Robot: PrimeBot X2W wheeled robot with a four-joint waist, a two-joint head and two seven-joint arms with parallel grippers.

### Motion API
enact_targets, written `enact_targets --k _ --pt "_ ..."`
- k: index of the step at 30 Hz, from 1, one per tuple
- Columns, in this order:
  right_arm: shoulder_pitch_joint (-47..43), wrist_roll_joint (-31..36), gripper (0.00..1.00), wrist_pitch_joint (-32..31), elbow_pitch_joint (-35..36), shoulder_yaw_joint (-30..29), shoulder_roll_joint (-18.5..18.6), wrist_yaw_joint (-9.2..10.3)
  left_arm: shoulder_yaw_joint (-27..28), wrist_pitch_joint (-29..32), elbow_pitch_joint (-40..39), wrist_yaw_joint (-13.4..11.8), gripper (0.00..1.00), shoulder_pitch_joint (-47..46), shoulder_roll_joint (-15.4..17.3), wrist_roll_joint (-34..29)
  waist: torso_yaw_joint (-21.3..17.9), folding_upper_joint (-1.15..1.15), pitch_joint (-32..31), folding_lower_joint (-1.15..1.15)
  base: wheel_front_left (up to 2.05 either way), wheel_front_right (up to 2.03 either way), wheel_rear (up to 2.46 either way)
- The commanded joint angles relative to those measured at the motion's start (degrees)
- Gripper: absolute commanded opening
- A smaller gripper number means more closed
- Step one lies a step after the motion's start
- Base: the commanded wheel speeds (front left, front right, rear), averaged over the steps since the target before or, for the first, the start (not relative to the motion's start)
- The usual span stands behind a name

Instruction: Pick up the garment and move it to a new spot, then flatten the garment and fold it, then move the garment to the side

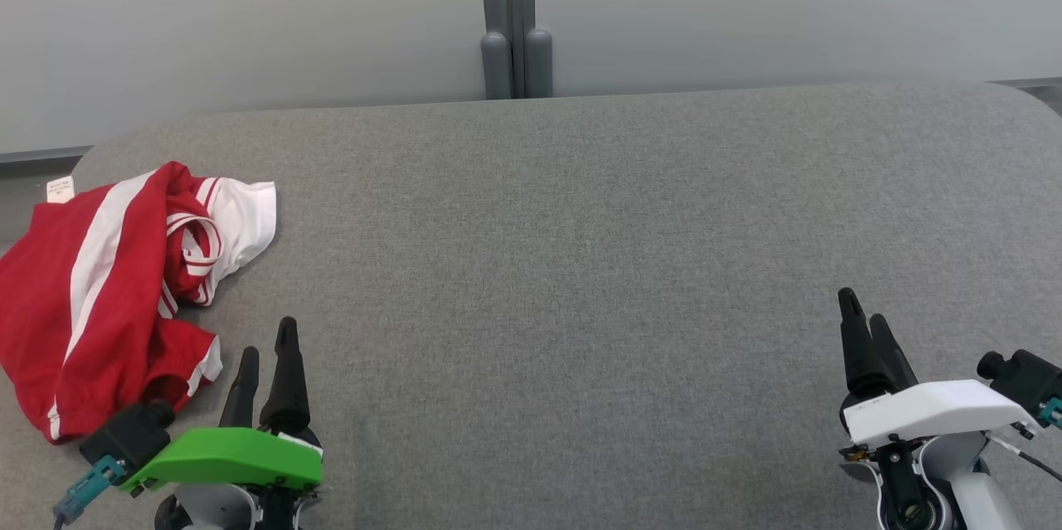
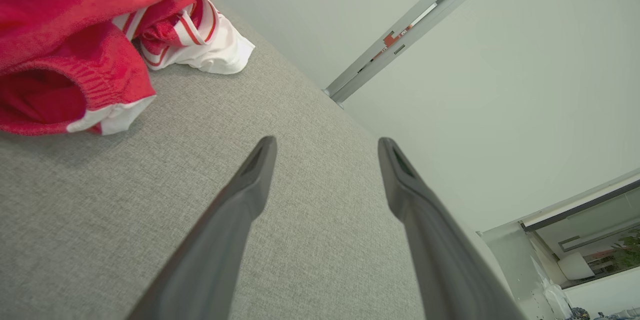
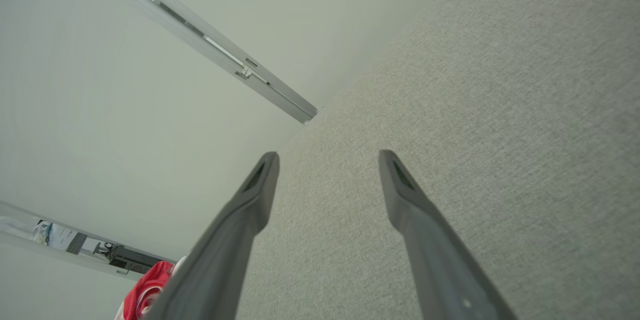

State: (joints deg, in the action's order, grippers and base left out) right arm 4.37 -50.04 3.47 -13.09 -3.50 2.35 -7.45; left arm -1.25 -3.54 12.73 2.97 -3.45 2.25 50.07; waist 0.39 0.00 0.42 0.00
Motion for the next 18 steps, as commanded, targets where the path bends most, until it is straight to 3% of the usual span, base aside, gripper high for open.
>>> enact_targets --k 1,18 --pt "0.46 2.48 1.0 0.65 0.98 0.16 0.35 -0.03 -0.39 -0.61 -1.15 -0.42 1.0 -0.69 0.44 -2.53 0.01 0.0 0.02 0.0 0.0 0.0 0.0" --pt "0.41 15.68 1.0 3.66 -1.02 1.43 0.44 -0.03 -3.26 -3.61 -1.36 -1.75 1.0 0.02 1.13 -15.6 0.42 0.0 -0.36 0.0 0.0 0.0 0.0"
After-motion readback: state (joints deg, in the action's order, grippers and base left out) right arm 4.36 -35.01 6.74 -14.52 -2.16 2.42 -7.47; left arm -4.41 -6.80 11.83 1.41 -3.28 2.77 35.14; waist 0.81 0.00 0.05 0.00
